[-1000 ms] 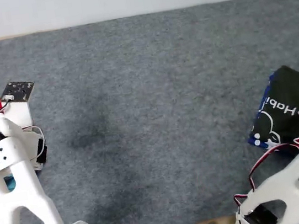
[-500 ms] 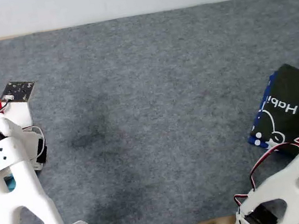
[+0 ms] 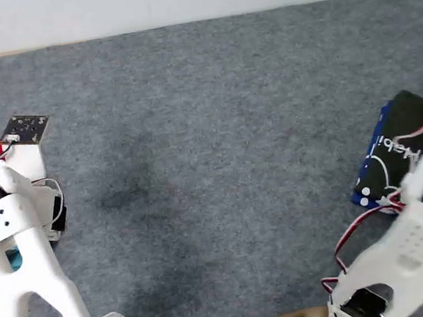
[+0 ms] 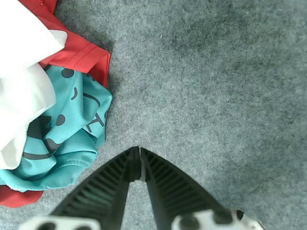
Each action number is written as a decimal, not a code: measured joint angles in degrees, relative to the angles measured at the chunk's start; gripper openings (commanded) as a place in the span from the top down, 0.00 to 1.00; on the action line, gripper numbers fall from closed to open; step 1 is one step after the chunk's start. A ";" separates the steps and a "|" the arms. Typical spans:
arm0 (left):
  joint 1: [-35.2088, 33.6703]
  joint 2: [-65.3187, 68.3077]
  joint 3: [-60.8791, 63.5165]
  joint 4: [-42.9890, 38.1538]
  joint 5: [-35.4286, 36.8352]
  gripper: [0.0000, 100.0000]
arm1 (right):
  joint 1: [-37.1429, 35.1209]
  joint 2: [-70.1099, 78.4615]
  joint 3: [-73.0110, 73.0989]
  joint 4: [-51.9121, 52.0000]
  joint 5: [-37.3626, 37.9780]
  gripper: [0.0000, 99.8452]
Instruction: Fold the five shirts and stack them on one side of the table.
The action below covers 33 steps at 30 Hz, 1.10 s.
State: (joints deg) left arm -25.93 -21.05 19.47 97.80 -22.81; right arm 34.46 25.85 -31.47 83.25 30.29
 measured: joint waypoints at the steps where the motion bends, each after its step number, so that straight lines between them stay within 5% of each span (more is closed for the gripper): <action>1: 0.00 0.00 0.00 0.00 0.00 0.99 | -1.41 0.00 0.00 1.85 -1.58 0.98; 11: 0.00 0.00 0.00 0.00 0.00 0.99 | -13.98 0.00 0.00 16.44 -12.22 0.99; 20: -0.44 0.00 -7.47 0.79 -0.26 0.99 | -25.14 -9.14 6.07 17.23 -17.85 0.99; 27: -12.66 2.99 -10.64 -1.32 -5.19 0.84 | -26.64 -22.15 26.20 17.23 -17.93 0.99; 33: -22.59 10.55 -10.64 -11.78 -14.68 0.80 | -25.58 -28.22 37.89 17.23 -16.62 0.99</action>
State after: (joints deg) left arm -48.53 -10.51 8.84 86.02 -37.49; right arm 8.88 -2.37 6.42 100.48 13.67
